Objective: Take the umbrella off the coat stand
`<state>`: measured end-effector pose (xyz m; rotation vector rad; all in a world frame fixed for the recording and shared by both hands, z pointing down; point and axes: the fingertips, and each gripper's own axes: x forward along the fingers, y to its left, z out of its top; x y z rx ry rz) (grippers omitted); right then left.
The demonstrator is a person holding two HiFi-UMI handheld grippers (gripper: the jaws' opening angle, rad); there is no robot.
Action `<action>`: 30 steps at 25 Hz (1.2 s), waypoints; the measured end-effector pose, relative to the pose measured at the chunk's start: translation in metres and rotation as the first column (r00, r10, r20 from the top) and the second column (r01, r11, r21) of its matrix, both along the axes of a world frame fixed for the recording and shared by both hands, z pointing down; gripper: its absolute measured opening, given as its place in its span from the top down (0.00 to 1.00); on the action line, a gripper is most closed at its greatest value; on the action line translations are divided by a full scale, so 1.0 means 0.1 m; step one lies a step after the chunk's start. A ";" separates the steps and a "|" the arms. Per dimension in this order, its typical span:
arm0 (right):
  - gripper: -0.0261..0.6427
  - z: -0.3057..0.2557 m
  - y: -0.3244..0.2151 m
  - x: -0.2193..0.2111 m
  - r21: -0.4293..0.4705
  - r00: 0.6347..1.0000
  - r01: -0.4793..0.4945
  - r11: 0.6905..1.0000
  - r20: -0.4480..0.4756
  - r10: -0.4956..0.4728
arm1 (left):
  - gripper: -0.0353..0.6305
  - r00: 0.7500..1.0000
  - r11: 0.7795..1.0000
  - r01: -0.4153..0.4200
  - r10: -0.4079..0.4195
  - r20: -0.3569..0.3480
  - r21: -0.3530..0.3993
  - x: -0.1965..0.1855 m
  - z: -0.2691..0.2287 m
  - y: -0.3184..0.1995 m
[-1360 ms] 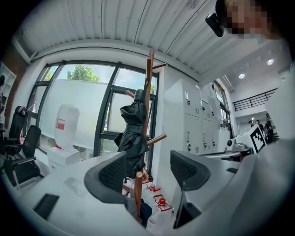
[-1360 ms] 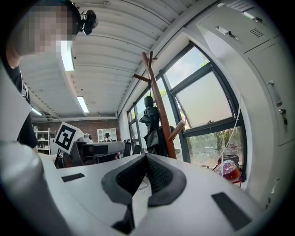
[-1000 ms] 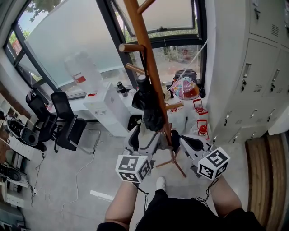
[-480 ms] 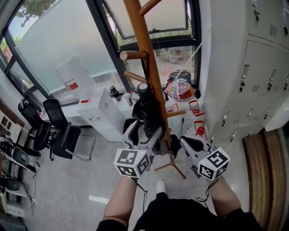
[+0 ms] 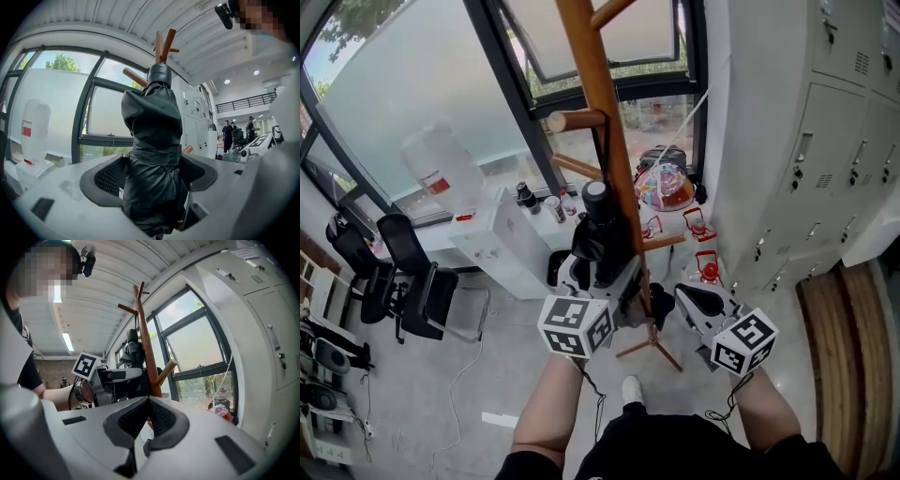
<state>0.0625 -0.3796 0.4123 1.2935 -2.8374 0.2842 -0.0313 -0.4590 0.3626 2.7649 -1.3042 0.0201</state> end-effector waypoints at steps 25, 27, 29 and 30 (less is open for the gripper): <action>0.88 -0.02 -0.02 0.11 0.003 1.000 -0.020 1.000 -0.005 0.020 | 0.48 0.999 0.999 -0.001 -0.001 0.044 0.045 0.07 -0.12 -0.10; 0.88 -0.04 -0.02 0.11 0.006 1.000 -0.017 1.000 -0.004 0.017 | 0.48 0.999 0.999 0.007 -0.010 0.038 0.053 0.06 -0.17 -0.09; 0.88 -0.05 -0.01 0.12 0.010 1.000 -0.013 1.000 -0.003 0.013 | 0.49 0.999 0.998 0.016 -0.018 0.030 0.061 0.06 -0.22 -0.07; 0.88 -0.06 -0.01 0.13 0.013 1.000 -0.012 1.000 -0.003 0.012 | 0.49 0.999 0.998 0.020 -0.022 0.027 0.066 0.05 -0.25 -0.06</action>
